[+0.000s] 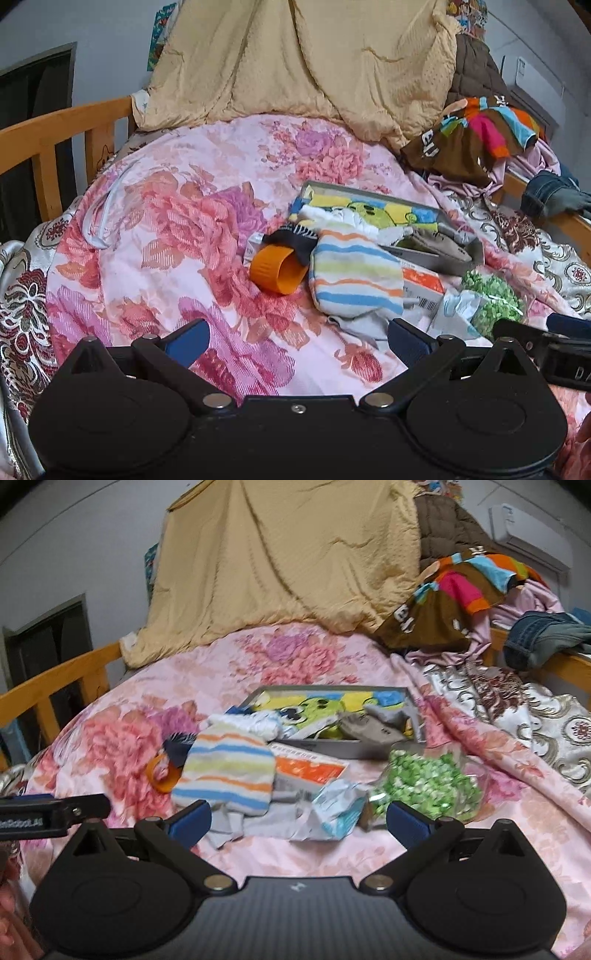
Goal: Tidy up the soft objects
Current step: 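Move both grippers down toward the grey cloth and the printed plastic wrapper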
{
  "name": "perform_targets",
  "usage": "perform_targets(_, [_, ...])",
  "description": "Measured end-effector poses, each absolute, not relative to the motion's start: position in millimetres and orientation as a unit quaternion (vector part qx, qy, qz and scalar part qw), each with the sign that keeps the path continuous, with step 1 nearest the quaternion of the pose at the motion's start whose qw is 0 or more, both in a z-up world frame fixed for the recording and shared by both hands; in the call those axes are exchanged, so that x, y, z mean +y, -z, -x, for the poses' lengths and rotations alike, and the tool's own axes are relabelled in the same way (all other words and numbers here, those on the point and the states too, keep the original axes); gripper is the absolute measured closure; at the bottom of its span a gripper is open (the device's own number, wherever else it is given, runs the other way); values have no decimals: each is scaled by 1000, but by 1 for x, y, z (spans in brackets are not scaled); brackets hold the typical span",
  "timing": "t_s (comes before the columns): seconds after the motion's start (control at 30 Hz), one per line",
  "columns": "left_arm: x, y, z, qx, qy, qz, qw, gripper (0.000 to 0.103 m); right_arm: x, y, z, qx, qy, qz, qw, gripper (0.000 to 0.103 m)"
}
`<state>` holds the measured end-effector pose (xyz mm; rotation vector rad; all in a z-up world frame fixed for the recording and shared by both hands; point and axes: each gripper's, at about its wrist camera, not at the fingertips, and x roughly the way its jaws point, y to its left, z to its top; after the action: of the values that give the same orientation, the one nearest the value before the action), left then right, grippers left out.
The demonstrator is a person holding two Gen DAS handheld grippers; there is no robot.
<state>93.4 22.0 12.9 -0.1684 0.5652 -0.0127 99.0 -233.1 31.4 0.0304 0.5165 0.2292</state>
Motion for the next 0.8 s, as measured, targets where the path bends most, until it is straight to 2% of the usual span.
perform_targets(0.4, [28, -4, -104, 313, 1, 110, 944, 1, -224, -19, -110, 310, -120, -25, 943, 0])
perform_targets(0.8, [21, 12, -123, 338, 33, 125, 932, 1, -246, -12, -164, 378, -116, -39, 918, 0])
